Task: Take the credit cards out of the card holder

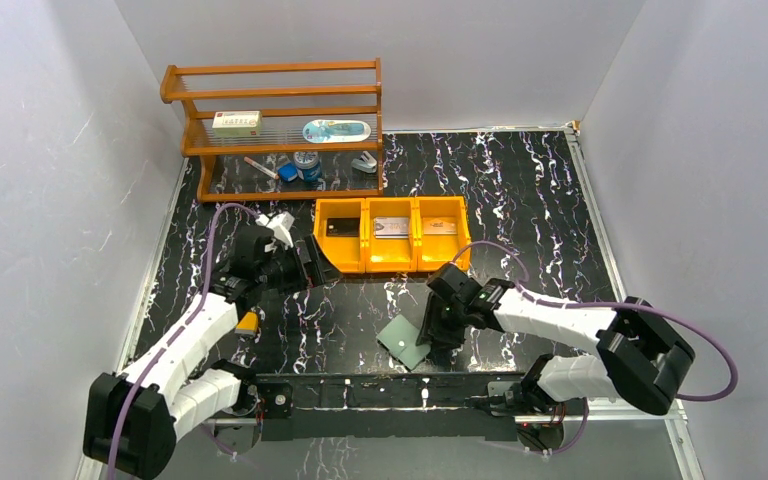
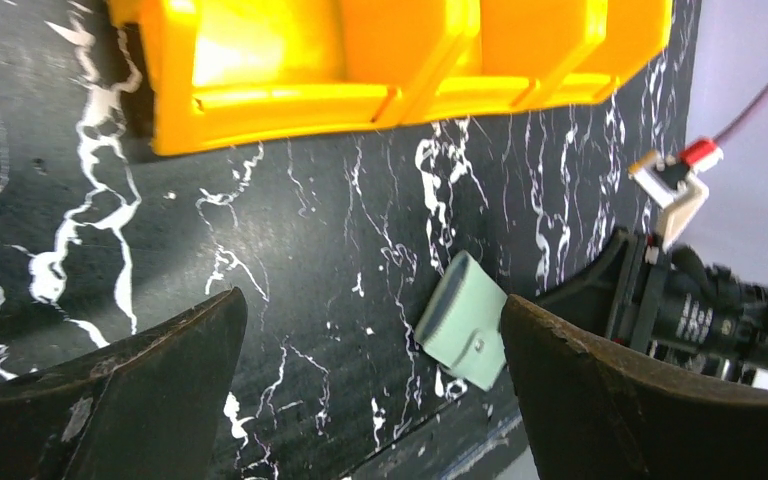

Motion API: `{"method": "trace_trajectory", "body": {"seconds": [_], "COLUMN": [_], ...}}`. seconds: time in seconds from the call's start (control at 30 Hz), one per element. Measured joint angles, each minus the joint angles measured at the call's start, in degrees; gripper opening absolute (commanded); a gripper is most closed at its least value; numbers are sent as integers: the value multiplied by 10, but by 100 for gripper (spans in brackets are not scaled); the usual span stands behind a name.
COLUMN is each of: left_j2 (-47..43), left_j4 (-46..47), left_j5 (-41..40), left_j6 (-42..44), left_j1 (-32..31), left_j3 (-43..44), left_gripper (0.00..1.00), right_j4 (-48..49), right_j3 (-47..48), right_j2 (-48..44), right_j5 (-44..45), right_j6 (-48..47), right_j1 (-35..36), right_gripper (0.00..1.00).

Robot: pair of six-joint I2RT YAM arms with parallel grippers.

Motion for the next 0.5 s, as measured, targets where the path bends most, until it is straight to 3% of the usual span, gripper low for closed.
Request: {"method": "trace_trajectory", "body": {"seconds": [0.1, 0.2, 0.33, 0.5], "left_j2": [18, 31, 42, 51], "left_j4": [3, 6, 6, 6], "left_j5": [36, 65, 79, 85], "left_j6": [10, 18, 23, 28], "left_j1": [0, 0, 0, 0], "left_j3": [0, -2, -3, -3], "left_gripper": [97, 97, 96, 92], "right_j4": [45, 75, 44, 3], "right_j3": [0, 4, 47, 108], "right_j2": [14, 16, 17, 40], "right_j5": [5, 7, 27, 65], "right_j6": [27, 36, 18, -58], "right_j1": [10, 18, 22, 22], "right_gripper": [49, 58, 66, 66]}}
